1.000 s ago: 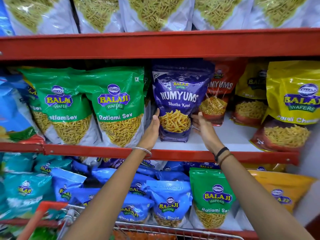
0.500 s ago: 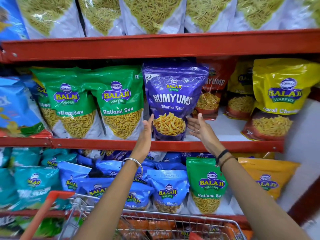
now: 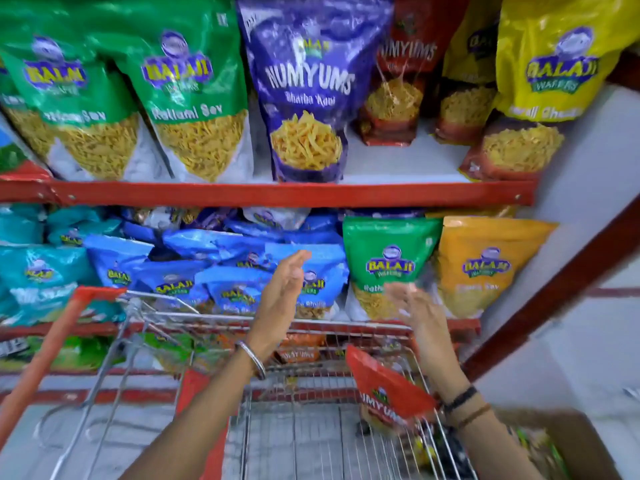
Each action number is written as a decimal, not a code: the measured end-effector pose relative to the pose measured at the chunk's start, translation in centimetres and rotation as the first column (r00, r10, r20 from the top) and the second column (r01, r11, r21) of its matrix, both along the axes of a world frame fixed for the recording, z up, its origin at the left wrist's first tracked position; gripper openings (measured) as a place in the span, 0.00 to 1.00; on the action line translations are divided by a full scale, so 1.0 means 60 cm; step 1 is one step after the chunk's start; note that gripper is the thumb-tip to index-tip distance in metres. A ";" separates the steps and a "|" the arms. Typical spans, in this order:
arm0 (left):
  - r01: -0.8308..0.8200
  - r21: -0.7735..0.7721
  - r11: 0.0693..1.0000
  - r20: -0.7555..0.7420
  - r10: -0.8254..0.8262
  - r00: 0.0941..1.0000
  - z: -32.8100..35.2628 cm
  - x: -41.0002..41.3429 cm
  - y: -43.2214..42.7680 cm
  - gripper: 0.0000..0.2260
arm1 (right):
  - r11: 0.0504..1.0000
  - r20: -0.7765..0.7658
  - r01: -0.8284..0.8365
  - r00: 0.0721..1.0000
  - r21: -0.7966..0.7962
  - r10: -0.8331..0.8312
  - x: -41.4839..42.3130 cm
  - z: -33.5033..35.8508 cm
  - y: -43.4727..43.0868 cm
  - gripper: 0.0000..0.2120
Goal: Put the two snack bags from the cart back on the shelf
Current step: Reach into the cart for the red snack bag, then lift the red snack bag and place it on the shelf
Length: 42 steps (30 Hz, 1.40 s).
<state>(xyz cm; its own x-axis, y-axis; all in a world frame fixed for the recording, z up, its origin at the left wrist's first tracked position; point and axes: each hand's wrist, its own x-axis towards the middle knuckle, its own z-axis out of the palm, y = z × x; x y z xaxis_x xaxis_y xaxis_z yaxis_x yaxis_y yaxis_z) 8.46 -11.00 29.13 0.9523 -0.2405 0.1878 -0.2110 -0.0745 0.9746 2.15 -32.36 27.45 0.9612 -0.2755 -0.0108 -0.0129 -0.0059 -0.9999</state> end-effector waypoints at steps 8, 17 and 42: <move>0.074 0.127 0.989 -0.460 -0.008 0.888 -0.238 -0.075 -0.037 0.30 | 0.912 -0.621 -0.166 0.776 -0.376 -0.115 -0.166 -0.192 -0.054 0.24; 0.254 0.069 0.965 -0.758 -0.115 0.642 -0.429 -0.053 -0.126 0.41 | 0.943 -0.819 -0.300 0.571 -0.140 0.060 -0.108 -0.346 -0.104 0.18; -0.203 0.144 0.969 -0.802 0.234 0.549 -0.415 -0.069 -0.155 0.14 | 0.912 -0.489 0.064 0.828 -0.404 -0.275 -0.084 -0.320 -0.095 0.10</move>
<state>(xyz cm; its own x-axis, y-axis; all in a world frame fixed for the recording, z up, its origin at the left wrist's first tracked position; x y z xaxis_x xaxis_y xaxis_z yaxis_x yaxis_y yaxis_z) 4.30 -20.29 4.23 0.7240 0.0059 -0.6898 0.6895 -0.0396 0.7232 -2.89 -38.07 8.25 0.7721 -0.5190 -0.3667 -0.5681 -0.3049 -0.7644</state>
